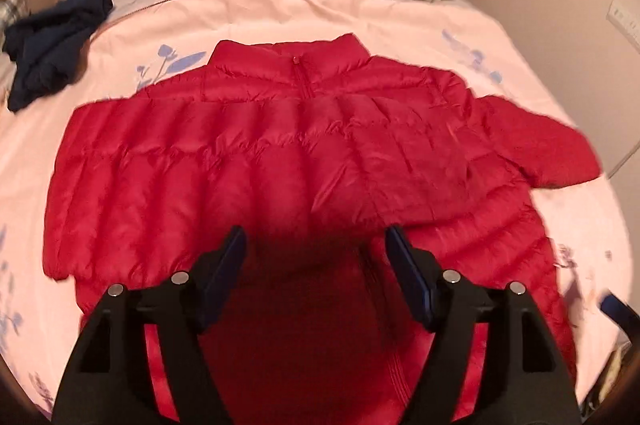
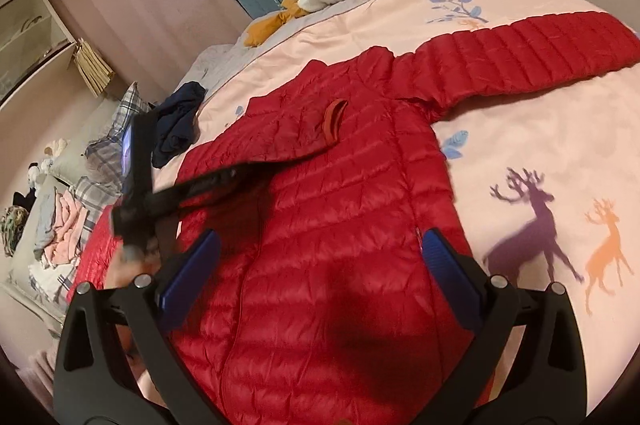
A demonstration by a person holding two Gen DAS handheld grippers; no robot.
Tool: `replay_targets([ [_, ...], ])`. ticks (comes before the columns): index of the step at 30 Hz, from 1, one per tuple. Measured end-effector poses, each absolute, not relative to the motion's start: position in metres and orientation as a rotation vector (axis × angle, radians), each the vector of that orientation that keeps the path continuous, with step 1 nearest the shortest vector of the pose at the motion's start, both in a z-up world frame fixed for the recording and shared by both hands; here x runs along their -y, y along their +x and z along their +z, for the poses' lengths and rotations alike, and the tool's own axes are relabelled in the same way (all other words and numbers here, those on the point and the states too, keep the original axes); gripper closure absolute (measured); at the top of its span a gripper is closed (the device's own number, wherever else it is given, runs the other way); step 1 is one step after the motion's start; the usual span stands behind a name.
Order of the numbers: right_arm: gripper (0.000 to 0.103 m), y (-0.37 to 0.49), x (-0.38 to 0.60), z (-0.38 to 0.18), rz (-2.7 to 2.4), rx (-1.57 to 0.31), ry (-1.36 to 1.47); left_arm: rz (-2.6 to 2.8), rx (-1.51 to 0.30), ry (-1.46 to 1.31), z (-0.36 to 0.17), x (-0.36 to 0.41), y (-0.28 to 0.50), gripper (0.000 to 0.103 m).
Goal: Fold large clothes
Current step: 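Grasp the cuff of the other sleeve with the right tool, then fold the held sleeve across the jacket body with the right tool and release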
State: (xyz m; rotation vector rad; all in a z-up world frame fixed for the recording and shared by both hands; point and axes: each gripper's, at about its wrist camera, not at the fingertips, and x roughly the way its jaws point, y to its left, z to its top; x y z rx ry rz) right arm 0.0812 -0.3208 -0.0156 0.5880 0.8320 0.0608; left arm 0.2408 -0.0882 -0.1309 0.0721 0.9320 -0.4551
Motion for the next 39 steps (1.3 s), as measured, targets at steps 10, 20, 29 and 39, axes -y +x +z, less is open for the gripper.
replay_targets([
  [10, 0.002, 0.197, 0.318, -0.035, 0.086, -0.904, 0.577, -0.433, -0.869, -0.335, -0.108, -0.074, 0.227, 0.013],
  [20, 0.079, 0.277, 0.278, -0.076, -0.05, -1.033, 0.272, -0.406, -0.868, -0.487, -0.119, -0.111, 0.275, 0.013],
  [29, 0.085, 0.268, 0.304, -0.075, -0.096, -1.086, 0.201, -0.361, -0.976, -0.335, -0.146, -0.069, 0.306, 0.024],
  [39, 0.054, 0.25, 0.281, -0.043, 0.0, -0.938, 0.16, -0.373, -0.897, -0.145, -0.133, -0.038, 0.287, 0.024],
])
